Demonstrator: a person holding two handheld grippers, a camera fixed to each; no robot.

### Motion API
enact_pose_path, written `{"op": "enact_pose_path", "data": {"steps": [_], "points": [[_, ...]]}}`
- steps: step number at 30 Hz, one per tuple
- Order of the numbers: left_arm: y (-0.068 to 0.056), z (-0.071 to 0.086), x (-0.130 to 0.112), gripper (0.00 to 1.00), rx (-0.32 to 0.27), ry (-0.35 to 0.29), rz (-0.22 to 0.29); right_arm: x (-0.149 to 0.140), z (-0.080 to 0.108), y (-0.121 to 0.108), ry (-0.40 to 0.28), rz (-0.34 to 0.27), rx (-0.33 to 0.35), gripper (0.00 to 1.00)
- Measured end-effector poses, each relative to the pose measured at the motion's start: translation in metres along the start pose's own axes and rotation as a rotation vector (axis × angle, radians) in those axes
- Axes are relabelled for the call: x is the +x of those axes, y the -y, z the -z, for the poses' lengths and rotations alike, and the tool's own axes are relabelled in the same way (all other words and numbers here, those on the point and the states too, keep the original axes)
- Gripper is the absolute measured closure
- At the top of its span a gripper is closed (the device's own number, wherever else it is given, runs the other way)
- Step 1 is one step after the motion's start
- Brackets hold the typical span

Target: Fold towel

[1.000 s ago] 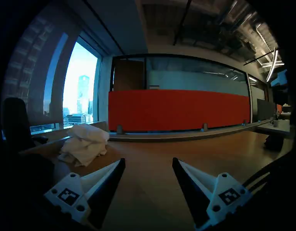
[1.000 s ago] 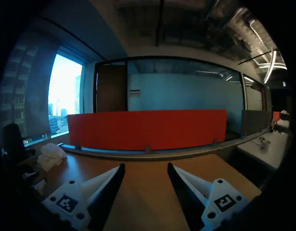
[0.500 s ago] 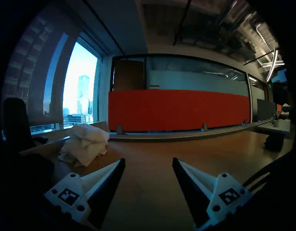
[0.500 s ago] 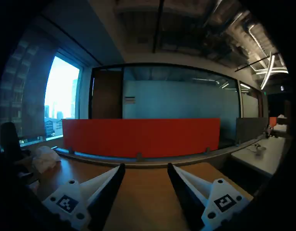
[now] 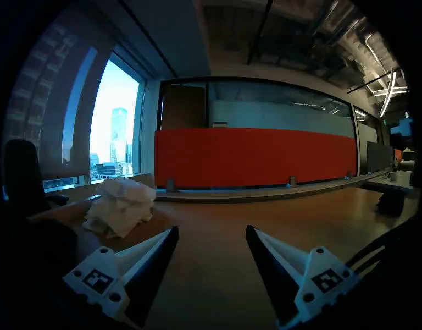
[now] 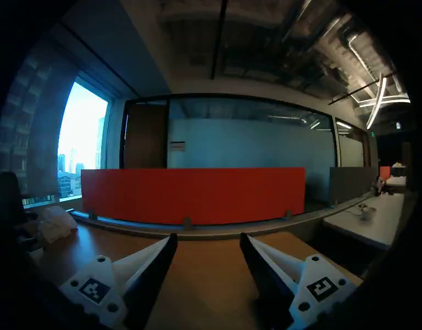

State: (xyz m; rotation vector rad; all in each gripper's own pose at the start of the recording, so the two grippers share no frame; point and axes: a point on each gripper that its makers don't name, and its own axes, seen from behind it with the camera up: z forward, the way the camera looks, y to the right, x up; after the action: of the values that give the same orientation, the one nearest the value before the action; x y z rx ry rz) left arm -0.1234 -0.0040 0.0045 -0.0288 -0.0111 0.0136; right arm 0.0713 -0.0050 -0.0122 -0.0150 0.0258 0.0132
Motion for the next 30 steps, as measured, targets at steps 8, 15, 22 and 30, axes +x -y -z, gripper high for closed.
{"op": "enact_pose_path", "data": {"steps": [8, 15, 22, 30], "points": [[-0.002, 0.000, 0.001, 0.10, 0.000, 0.001, 0.001, -0.040, -0.002, -0.006, 0.009, -0.024, 0.020, 0.07], [-0.003, 0.000, 0.001, 0.10, 0.000, 0.001, 0.000, -0.067, -0.004, -0.011, -0.012, -0.033, 0.019, 0.00], [-0.003, -0.001, 0.001, 0.10, 0.000, 0.001, 0.001, -0.095, -0.007, -0.015, -0.014, -0.027, -0.002, 0.00], [-0.003, 0.000, 0.001, 0.10, 0.000, 0.001, 0.001, -0.117, -0.007, -0.013, -0.006, -0.053, -0.002, 0.01]]}}
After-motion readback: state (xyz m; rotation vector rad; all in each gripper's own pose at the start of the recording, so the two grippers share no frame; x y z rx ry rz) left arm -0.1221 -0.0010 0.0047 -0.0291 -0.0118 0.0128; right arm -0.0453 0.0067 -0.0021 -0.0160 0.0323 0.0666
